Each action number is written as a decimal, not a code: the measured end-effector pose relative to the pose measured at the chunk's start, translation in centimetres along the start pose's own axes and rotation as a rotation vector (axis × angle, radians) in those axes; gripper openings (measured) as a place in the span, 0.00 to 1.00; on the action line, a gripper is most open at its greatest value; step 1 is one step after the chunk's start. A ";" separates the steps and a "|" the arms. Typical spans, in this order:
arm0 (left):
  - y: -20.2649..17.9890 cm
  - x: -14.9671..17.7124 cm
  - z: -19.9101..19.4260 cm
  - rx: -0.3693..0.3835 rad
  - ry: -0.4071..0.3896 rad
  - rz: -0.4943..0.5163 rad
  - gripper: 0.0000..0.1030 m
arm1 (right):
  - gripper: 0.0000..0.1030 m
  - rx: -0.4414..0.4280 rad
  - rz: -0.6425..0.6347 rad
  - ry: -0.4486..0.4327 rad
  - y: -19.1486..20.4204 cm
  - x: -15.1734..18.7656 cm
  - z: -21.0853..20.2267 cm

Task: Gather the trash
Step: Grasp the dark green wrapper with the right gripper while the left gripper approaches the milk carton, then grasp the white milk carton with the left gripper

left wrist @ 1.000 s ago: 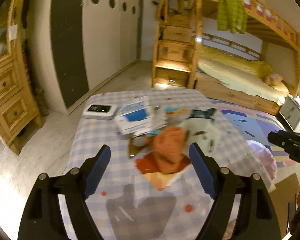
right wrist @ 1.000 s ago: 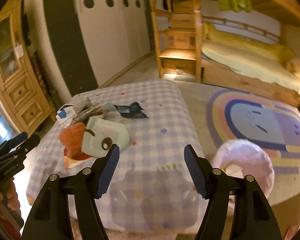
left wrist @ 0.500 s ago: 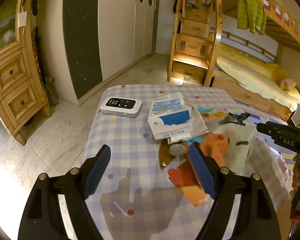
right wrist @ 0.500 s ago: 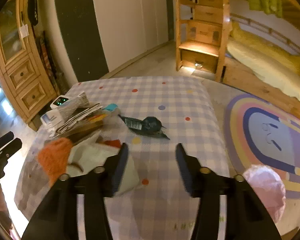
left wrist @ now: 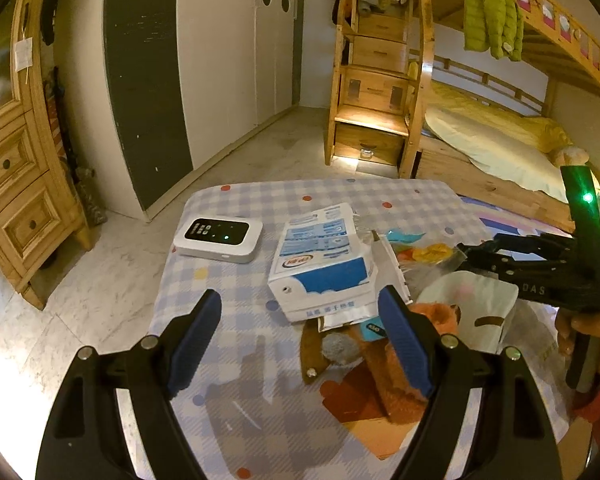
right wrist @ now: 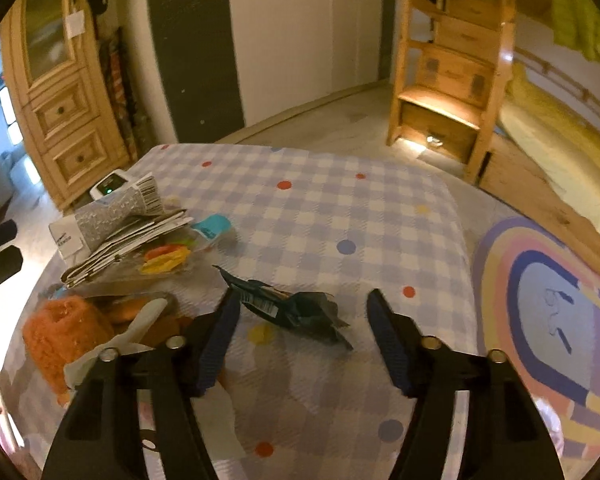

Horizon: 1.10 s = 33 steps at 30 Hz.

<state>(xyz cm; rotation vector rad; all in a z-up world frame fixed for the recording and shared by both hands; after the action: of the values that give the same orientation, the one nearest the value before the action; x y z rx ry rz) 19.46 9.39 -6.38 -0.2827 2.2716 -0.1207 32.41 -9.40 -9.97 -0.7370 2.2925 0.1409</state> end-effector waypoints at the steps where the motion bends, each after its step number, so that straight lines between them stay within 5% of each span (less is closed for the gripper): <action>1: 0.0 0.0 0.1 -0.002 0.002 0.005 0.76 | 0.43 -0.017 -0.006 0.005 0.1 0.0 0.0; 8: 0.1 0.2 -0.2 0.006 0.015 -0.010 0.76 | 0.10 -0.083 -0.046 -0.001 1.0 0.7 -1.5; 12: 0.1 0.5 -0.6 0.008 0.019 -0.004 0.76 | 0.04 -0.060 0.002 -0.045 0.7 0.8 -3.7; 19: -0.3 -0.2 0.0 0.031 0.037 -0.029 0.86 | 0.03 0.044 0.148 -0.138 0.1 1.4 -9.1; 29: -0.7 -1.4 4.2 0.050 0.114 -0.081 0.86 | 0.03 0.105 0.157 -0.178 0.7 1.9 -11.6; 33: -0.5 -1.8 5.7 0.056 0.150 -0.094 0.77 | 0.03 0.107 0.155 -0.176 0.7 2.0 -11.5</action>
<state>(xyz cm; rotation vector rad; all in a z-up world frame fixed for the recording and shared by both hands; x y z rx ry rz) 25.00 9.37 -8.77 -0.3619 2.3992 -0.2627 23.99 -13.21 -2.86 -0.4732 2.1686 0.1478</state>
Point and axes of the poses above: each gripper's, at about its wrist camera, not at the fingertips, and z roughly the way its jaws point, y to its left, x to its underside, the point moved 4 cm from there along z, roughly the way its jaws point, and after that the axes turned 13 degrees about -z, right-handed, at the moved point
